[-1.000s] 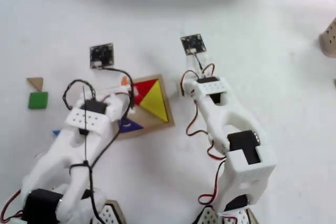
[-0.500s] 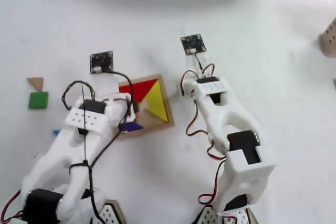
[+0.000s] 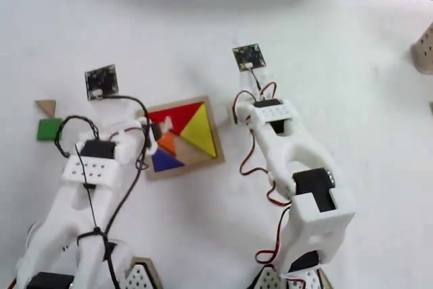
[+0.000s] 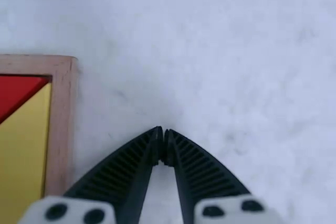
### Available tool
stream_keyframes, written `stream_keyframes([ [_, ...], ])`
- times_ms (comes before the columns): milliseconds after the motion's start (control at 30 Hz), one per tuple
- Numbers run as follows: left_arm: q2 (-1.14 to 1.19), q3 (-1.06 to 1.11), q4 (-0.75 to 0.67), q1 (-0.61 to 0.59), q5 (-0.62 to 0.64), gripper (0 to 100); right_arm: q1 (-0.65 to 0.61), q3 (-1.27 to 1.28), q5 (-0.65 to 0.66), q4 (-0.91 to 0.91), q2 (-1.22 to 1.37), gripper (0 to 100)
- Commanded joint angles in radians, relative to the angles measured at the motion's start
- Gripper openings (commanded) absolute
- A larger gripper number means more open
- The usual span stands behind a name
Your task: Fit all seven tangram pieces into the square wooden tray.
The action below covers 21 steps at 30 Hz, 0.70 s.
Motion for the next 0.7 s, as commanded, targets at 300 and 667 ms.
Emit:
stream_keyframes([
  [300,-0.039,0.020,-0.054,0.140,-0.104,21,0.005,-0.040,0.014,-0.015,-0.008,1.8],
  [667,0.068,0.003,-0.135,0.151,-0.112,2,0.005,-0.040,0.014,-0.015,-0.008,1.8],
])
